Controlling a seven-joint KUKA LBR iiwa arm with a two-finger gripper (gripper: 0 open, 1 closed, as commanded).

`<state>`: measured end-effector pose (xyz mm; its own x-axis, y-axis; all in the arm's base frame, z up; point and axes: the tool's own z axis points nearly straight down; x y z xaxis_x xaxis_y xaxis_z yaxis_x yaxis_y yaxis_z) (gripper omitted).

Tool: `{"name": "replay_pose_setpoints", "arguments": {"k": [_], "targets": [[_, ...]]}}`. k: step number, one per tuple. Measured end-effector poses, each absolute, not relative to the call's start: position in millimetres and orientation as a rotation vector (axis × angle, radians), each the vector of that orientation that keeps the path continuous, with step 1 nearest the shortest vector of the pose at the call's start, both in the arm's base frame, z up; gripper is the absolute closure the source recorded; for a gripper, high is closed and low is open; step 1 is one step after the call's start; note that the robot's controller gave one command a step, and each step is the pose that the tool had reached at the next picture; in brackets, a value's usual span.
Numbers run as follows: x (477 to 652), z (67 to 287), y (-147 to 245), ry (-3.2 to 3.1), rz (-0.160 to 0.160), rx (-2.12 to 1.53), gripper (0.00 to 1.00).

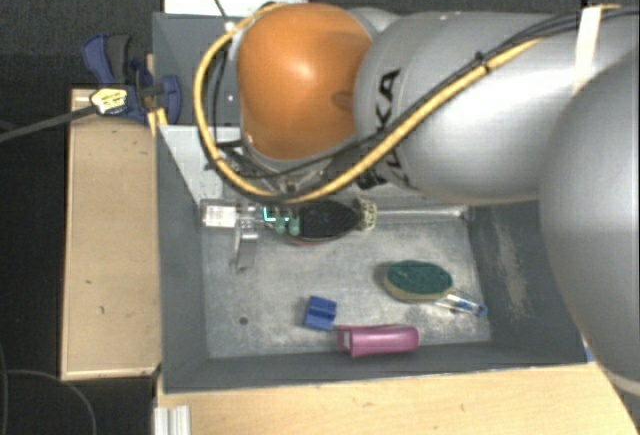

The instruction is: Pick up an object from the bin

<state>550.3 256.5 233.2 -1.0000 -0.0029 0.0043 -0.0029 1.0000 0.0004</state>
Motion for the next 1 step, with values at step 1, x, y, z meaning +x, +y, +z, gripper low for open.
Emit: {"name": "replay_pose_setpoints", "arguments": {"k": [1], "targets": [[495.7,145.2,136.6,-3.130,0.007,0.163,0.00]]}}
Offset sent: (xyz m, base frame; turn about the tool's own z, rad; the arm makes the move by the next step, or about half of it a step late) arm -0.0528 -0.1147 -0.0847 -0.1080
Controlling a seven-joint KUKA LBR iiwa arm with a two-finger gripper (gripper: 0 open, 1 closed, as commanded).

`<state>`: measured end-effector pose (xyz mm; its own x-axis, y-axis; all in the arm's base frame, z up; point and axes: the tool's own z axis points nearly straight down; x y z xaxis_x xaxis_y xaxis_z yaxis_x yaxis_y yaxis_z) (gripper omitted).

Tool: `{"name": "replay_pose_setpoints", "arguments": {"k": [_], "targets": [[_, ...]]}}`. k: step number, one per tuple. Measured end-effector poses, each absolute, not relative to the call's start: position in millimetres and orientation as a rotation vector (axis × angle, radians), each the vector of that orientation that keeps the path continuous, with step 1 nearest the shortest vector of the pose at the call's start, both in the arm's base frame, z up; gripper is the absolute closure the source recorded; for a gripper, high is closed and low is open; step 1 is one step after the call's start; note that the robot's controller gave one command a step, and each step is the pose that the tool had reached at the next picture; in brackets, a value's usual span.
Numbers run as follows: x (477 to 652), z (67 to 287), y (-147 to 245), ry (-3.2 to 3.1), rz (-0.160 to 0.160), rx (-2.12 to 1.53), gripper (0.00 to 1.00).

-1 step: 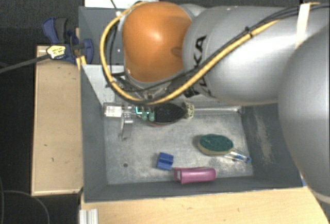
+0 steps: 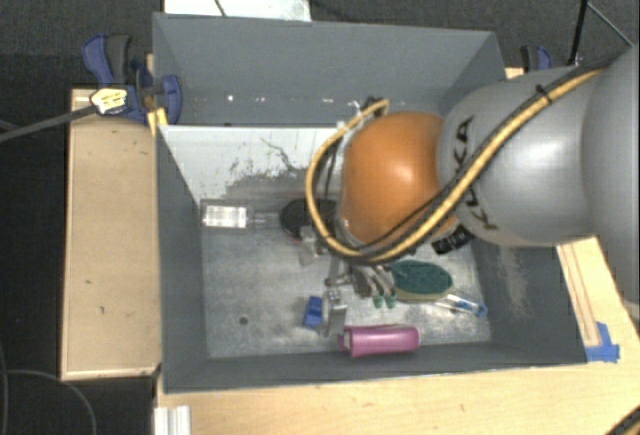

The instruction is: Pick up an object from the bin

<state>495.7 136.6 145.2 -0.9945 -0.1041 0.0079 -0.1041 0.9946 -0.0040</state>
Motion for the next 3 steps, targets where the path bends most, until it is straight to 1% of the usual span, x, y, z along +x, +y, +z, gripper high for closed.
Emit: {"name": "replay_pose_setpoints", "arguments": {"k": [1,2,3], "targets": [[531.7,181,95,-3.041,0.003,0.814,0.00],[478.9,70,151,-3.094,-0.003,0.611,0.00],[483.2,72,113,-3.107,-0.001,0.512,0.00]]}}
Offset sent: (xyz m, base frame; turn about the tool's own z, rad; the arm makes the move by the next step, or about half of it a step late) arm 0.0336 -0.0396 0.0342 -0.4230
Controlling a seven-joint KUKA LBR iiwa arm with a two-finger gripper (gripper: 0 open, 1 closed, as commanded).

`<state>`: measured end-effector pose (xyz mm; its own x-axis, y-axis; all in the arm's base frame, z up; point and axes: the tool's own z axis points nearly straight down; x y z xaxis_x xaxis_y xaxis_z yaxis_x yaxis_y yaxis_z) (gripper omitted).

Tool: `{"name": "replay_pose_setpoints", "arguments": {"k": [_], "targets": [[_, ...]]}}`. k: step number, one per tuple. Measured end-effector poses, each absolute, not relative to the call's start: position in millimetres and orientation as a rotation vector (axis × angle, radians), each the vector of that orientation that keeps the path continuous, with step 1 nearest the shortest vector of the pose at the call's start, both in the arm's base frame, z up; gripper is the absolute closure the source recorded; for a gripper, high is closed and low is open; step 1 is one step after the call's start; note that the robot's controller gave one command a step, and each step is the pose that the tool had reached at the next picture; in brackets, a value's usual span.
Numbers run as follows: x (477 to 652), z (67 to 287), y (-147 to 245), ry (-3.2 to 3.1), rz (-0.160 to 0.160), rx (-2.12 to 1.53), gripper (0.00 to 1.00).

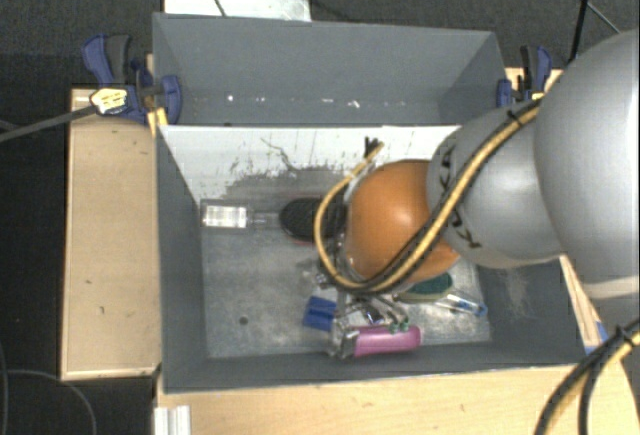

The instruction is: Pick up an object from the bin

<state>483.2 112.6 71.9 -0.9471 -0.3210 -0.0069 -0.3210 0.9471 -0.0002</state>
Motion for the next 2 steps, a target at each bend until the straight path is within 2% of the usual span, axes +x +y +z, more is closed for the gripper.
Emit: {"name": "replay_pose_setpoints", "arguments": {"k": [1,2], "targets": [[481.3,71,114,3.099,0.002,-0.504,1.00],[504.1,205,127,3.073,0.002,-0.594,1.00]]}}
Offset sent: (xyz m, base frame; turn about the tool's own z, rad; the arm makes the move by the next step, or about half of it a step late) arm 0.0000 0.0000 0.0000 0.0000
